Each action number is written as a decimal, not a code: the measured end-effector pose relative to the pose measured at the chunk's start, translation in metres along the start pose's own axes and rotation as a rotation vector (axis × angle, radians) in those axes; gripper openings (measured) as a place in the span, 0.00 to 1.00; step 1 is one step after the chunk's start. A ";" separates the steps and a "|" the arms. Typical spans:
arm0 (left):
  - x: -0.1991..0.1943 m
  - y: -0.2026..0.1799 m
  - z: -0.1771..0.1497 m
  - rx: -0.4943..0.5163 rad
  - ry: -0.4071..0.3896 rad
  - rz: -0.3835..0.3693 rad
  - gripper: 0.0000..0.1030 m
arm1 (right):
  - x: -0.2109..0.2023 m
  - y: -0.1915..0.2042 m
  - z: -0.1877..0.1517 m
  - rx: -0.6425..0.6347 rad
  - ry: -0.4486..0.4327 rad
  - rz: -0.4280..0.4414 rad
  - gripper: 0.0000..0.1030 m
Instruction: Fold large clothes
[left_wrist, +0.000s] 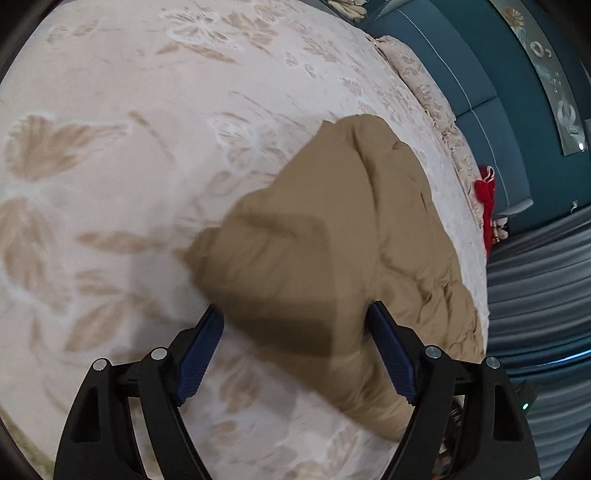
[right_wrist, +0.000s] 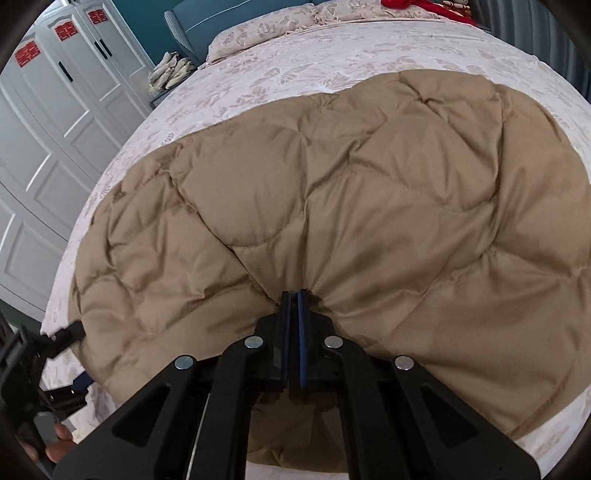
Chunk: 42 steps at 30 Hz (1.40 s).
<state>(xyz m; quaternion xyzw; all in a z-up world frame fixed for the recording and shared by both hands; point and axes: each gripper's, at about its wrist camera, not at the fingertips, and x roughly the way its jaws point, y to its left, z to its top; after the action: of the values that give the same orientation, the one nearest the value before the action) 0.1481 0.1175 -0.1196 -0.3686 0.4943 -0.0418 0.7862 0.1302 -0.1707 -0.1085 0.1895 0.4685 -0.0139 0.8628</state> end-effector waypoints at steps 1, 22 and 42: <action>0.003 -0.002 0.001 0.000 -0.001 -0.004 0.78 | 0.002 0.000 -0.001 -0.007 -0.005 -0.003 0.00; -0.054 -0.168 -0.041 0.435 -0.084 -0.161 0.19 | -0.055 -0.043 -0.058 0.175 -0.023 0.181 0.03; 0.049 -0.324 -0.227 1.003 0.161 -0.147 0.18 | -0.201 -0.208 -0.065 0.326 -0.201 -0.051 0.03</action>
<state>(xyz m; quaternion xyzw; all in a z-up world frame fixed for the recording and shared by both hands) 0.0866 -0.2605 -0.0099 0.0245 0.4451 -0.3572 0.8208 -0.0769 -0.3724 -0.0425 0.3127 0.3763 -0.1303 0.8624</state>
